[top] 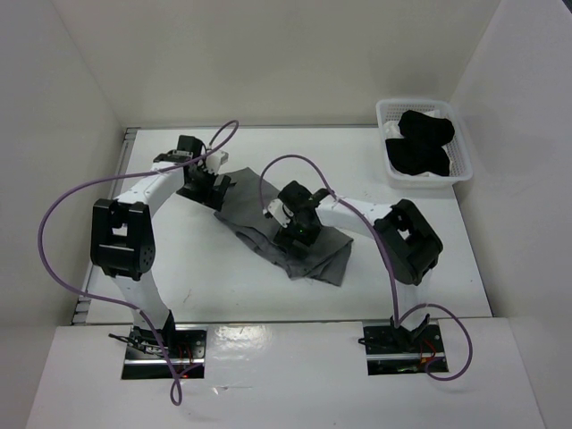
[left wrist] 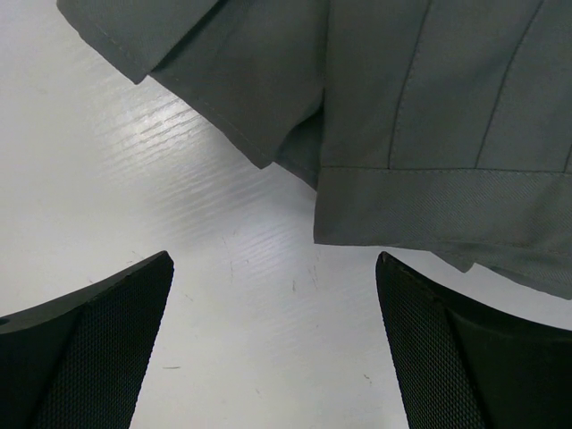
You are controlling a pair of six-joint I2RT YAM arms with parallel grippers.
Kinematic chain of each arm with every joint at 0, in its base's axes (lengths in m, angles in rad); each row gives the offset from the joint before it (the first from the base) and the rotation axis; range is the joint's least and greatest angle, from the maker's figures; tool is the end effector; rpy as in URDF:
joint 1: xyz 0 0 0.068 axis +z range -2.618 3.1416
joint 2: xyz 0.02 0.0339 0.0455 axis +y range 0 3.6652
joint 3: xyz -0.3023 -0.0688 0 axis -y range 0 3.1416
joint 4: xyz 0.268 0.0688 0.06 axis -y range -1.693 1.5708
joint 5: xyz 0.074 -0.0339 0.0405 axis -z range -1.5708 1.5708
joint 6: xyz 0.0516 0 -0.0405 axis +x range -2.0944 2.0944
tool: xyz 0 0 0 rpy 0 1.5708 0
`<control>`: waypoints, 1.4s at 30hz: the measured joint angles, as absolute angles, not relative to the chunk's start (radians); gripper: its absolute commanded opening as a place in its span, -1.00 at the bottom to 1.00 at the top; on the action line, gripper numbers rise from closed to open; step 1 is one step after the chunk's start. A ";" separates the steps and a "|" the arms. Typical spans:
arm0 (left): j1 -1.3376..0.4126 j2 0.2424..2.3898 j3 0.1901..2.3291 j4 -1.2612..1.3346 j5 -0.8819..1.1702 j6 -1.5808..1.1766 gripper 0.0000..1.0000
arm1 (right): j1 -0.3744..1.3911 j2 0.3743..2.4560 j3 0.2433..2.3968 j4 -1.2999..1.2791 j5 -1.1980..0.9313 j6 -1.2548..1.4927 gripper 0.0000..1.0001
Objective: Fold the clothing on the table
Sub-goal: Fold the skirt
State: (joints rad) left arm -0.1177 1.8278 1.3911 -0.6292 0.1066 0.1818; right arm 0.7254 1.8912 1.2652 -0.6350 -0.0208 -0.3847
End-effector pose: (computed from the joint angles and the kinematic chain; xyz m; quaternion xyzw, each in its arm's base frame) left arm 0.4221 -0.0554 0.2372 0.1574 0.9541 -0.0436 0.2509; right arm 0.3029 0.2700 0.1724 -0.5220 0.8388 0.0363 0.1503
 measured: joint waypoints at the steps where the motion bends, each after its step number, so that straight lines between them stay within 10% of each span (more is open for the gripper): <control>1: -0.116 1.828 1.388 -0.629 0.107 0.182 1.00 | 0.729 1.886 1.257 -0.634 -0.028 -0.389 0.98; 31: -0.107 1.760 1.341 -0.650 0.123 0.186 1.00 | 0.931 1.692 1.004 -0.594 0.169 -0.846 0.89; 42: -0.108 1.845 1.379 -0.662 0.207 0.246 1.00 | 0.900 1.745 1.436 -0.687 0.121 -0.789 0.91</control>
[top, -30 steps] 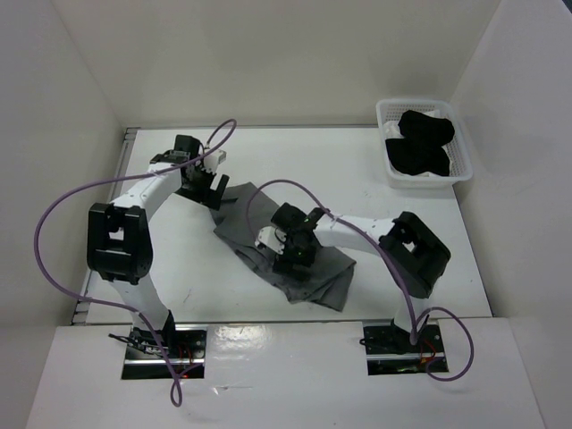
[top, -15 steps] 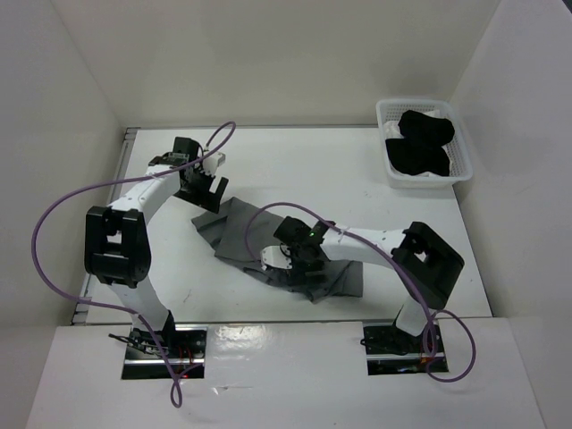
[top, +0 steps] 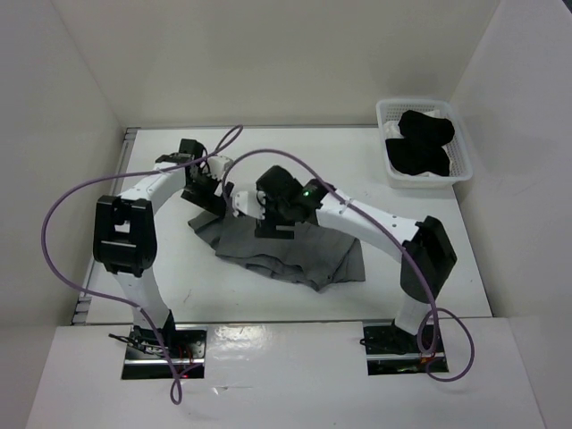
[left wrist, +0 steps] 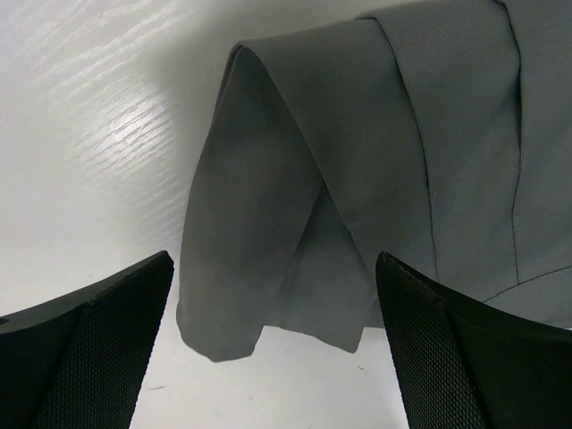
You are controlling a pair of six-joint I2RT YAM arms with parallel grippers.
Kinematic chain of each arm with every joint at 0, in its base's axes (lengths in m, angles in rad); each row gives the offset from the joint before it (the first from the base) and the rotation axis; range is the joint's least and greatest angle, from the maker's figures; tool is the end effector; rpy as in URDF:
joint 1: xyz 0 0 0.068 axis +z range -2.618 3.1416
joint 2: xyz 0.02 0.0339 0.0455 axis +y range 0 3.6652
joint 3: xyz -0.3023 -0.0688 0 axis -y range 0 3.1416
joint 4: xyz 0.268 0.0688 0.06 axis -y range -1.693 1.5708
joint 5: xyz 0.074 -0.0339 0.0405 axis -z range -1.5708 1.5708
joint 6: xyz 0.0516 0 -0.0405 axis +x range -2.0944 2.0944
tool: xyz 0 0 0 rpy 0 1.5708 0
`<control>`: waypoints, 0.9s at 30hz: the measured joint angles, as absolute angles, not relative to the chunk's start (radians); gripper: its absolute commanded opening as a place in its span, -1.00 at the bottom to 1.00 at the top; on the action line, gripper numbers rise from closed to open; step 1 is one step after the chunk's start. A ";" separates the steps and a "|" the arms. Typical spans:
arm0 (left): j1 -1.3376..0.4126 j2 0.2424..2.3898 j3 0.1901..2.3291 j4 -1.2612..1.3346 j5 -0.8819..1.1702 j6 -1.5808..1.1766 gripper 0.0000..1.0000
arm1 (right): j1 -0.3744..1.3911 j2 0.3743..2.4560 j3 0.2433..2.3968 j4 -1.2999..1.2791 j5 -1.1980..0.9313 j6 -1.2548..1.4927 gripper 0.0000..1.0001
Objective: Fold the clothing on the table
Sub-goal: Fold the skirt
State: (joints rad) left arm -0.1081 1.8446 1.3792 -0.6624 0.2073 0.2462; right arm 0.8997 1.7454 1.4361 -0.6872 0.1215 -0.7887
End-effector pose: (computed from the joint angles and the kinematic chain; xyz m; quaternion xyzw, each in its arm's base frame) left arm 0.4179 -0.0560 0.2254 0.1934 0.9511 -0.0856 0.2250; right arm 0.2624 0.3204 0.2816 -0.7041 0.6488 -0.0425 0.2855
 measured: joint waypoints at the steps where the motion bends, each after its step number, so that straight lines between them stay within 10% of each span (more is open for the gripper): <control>1: -0.108 1.857 1.382 -0.662 0.213 0.260 1.00 | 0.889 1.743 1.477 -0.694 0.089 -0.777 0.91; 27: -0.113 2.185 1.710 -0.751 0.446 0.530 0.95 | 0.318 1.476 1.329 -0.825 -0.260 -0.583 0.91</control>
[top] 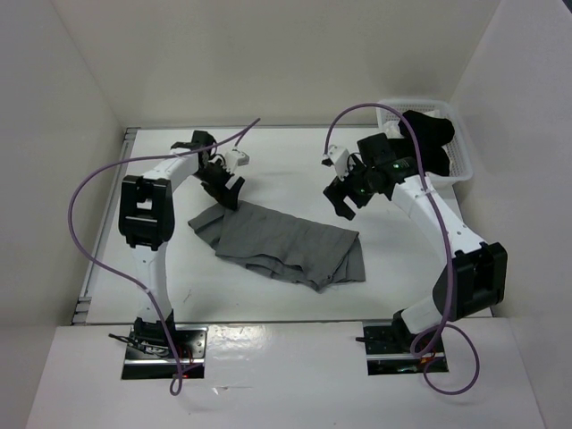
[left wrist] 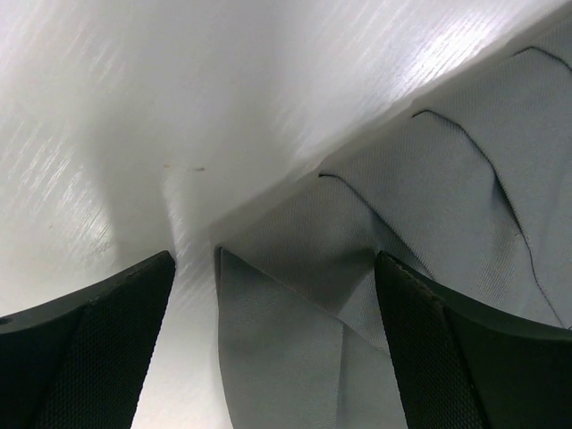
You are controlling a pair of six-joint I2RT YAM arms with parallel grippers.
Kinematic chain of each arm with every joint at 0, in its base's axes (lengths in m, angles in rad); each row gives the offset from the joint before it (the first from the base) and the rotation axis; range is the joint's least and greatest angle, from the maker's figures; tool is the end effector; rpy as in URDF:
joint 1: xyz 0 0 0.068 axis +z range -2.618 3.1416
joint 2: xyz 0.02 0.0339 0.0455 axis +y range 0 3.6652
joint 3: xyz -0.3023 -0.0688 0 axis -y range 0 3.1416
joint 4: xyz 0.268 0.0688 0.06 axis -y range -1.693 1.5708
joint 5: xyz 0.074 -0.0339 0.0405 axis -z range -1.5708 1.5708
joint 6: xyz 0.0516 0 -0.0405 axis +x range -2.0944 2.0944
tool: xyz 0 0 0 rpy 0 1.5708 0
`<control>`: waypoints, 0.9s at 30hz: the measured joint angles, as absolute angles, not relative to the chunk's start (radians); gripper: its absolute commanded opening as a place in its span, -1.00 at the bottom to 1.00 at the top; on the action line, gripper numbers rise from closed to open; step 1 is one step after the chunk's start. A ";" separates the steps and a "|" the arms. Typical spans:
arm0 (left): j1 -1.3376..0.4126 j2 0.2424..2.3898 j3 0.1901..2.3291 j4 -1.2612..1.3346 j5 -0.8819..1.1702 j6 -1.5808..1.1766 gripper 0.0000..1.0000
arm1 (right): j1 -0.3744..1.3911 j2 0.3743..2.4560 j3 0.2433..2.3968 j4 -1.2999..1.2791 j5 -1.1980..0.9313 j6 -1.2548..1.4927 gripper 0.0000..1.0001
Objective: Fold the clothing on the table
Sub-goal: Fold the skirt
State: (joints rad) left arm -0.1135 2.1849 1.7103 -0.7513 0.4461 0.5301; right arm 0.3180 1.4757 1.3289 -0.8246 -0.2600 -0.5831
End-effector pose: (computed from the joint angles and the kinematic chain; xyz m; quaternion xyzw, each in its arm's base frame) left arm 0.4950 -0.0788 0.1780 0.3399 0.8994 -0.1786 0.2088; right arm 0.3141 0.1174 0.3323 -0.4470 0.8362 0.0841 0.3065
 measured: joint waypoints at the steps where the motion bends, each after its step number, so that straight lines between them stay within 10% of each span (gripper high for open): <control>1: -0.114 2.186 1.713 -0.756 0.451 0.539 0.94 | 0.318 1.476 1.327 -0.826 -0.263 -0.581 0.91; 13: -0.126 2.177 1.664 -0.765 0.534 0.630 0.21 | 0.318 1.485 1.325 -0.831 -0.267 -0.569 0.91; 19: -0.145 2.172 1.621 -0.814 0.593 0.648 -0.99 | 0.318 1.495 1.325 -0.831 -0.271 -0.561 0.93; 27: -0.136 2.170 1.581 -0.852 0.643 0.550 -1.00 | 0.333 1.531 1.325 -0.848 -0.275 -0.556 0.96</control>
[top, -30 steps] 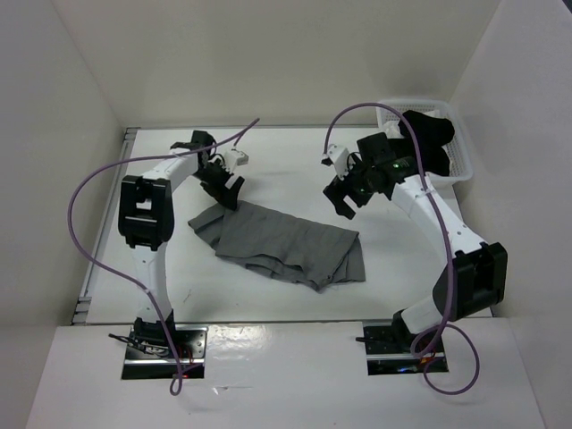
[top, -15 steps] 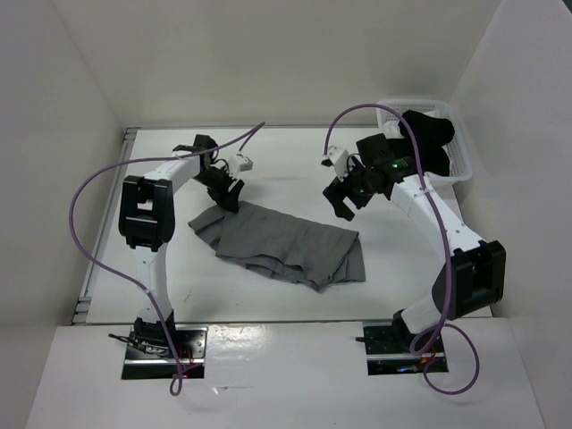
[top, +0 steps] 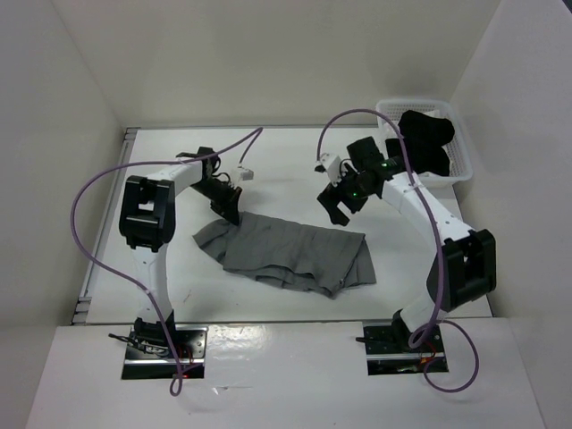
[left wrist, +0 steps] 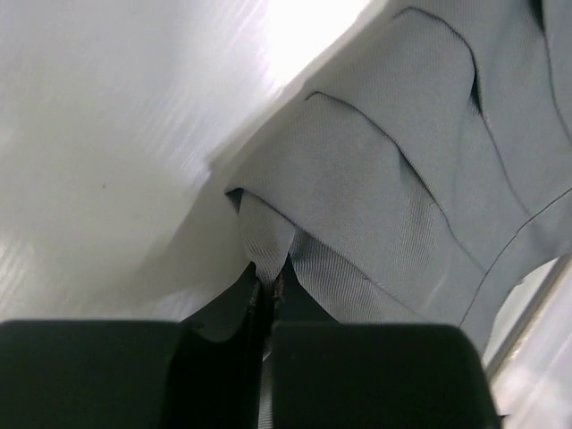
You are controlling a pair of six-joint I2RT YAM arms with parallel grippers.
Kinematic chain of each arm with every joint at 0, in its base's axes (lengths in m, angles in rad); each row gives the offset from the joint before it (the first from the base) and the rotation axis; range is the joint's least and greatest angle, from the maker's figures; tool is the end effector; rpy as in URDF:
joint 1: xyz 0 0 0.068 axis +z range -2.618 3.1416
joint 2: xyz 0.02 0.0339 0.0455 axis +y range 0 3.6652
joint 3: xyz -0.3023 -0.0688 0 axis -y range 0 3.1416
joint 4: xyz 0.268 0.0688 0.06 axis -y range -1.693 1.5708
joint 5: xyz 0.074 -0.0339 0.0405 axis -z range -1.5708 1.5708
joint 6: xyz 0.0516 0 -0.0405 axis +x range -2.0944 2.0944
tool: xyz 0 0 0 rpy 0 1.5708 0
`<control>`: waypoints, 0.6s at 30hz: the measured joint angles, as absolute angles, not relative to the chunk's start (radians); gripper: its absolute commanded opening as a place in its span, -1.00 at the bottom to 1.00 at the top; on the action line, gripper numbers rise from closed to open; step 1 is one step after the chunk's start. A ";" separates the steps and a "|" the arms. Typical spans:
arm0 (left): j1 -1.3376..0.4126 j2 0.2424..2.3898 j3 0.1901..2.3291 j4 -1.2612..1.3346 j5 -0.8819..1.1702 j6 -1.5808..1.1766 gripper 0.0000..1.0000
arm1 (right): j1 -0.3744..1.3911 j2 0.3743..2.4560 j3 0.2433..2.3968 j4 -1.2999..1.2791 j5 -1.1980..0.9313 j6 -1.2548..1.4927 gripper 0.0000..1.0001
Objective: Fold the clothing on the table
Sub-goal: Fold the skirt
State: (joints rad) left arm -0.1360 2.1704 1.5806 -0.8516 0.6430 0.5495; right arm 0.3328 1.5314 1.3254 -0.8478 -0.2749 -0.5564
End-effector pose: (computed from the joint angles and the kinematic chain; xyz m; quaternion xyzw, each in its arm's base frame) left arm 0.4531 -0.0932 0.1495 0.3374 0.8848 -0.2960 0.1248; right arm 0.3204 0.1256 0.3120 -0.4435 0.8495 0.1034 0.2664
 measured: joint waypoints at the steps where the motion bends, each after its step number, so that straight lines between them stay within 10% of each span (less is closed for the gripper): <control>1: -0.130 2.170 1.578 -0.848 0.646 0.530 -1.00 | 0.351 1.547 1.325 -0.855 -0.270 -0.555 0.96; 18: -0.016 2.098 1.461 -0.718 0.586 0.217 -1.00 | 0.562 1.789 1.309 -1.008 -0.326 -0.574 0.94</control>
